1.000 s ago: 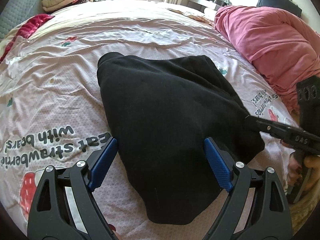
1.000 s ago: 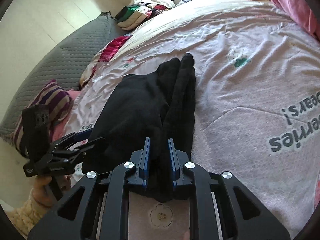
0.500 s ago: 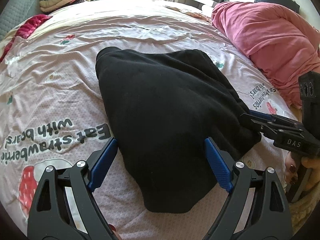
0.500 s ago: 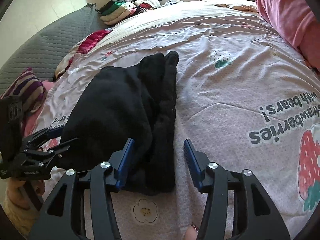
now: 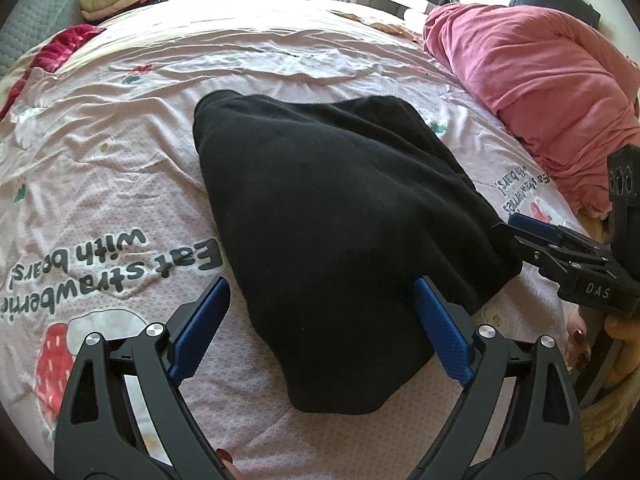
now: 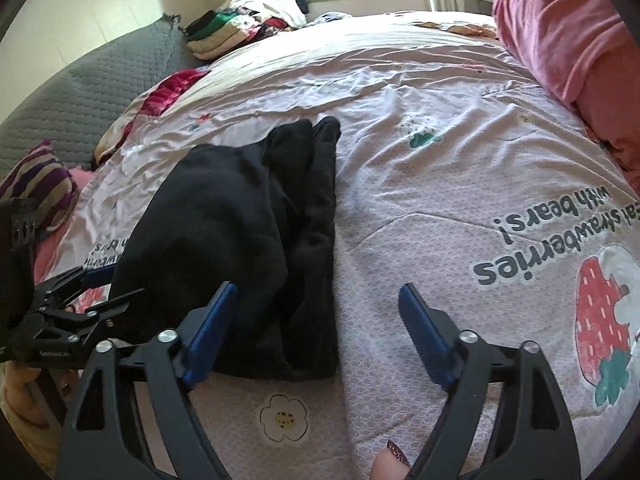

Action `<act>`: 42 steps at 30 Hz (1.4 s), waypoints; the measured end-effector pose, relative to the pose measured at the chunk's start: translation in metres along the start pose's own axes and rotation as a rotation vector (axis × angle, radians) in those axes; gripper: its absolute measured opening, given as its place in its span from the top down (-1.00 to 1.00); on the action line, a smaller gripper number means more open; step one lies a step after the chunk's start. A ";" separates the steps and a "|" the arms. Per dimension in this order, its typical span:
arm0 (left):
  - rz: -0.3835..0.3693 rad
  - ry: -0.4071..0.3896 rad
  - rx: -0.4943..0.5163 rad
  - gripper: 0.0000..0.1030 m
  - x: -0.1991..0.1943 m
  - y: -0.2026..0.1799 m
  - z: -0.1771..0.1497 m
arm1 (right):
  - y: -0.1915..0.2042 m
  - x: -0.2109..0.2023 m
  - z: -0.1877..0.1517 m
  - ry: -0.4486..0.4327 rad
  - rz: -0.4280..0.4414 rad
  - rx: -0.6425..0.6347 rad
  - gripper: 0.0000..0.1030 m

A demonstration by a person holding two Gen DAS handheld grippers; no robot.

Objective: Fold small clothes

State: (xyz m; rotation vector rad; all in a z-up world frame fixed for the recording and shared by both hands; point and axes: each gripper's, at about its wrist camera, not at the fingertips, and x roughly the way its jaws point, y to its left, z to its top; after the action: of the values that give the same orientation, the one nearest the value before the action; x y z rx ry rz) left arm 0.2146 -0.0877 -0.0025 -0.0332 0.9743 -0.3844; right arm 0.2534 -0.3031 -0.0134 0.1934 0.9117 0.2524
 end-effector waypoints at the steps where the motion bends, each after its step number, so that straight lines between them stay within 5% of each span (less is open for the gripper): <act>1: 0.001 -0.003 -0.003 -0.68 -0.001 0.001 0.000 | -0.001 -0.002 -0.001 -0.005 -0.002 0.005 -0.67; 16: 0.022 -0.058 -0.040 -0.82 -0.024 0.010 0.006 | 0.011 -0.029 0.003 -0.131 -0.001 0.045 -0.92; 42: 0.107 -0.251 -0.004 -0.82 -0.091 0.004 -0.016 | 0.043 -0.099 -0.032 -0.435 -0.044 -0.050 -0.91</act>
State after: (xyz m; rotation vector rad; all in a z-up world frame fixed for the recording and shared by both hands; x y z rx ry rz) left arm 0.1576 -0.0511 0.0602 -0.0322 0.7260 -0.2724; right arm 0.1636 -0.2894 0.0537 0.1723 0.4771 0.1821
